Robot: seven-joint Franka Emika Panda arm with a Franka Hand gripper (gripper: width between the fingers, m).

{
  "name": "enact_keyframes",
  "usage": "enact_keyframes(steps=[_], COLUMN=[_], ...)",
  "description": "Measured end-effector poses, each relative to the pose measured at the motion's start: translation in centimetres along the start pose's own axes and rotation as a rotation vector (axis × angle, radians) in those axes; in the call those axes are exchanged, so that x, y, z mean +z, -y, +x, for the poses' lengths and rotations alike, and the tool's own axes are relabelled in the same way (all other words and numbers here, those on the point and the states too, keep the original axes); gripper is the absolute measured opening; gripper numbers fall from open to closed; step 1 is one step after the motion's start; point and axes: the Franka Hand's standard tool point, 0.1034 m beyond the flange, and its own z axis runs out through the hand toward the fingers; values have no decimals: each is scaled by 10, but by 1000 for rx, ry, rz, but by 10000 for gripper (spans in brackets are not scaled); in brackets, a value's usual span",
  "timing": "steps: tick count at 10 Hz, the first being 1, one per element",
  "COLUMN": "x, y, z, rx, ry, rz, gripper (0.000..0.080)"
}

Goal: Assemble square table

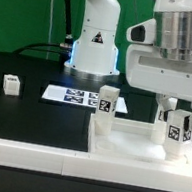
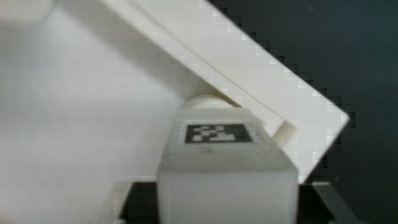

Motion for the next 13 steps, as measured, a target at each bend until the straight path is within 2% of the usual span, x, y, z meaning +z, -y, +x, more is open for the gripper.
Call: enact_keyframes(steps=[1,4,7,10,11,12,13], x=[0,0,3,3,3,3,3], y=[1,1,8,8,8,6,7], z=[1,1,-5,-5,-3,1,1], rx=[90,262,601,577,508,282,142], ry=[4,5,-1,-2,-8,-18,-26], rz=[26,27,72,71,69,66,54], gripper=[288,289,290,300,474,613,613])
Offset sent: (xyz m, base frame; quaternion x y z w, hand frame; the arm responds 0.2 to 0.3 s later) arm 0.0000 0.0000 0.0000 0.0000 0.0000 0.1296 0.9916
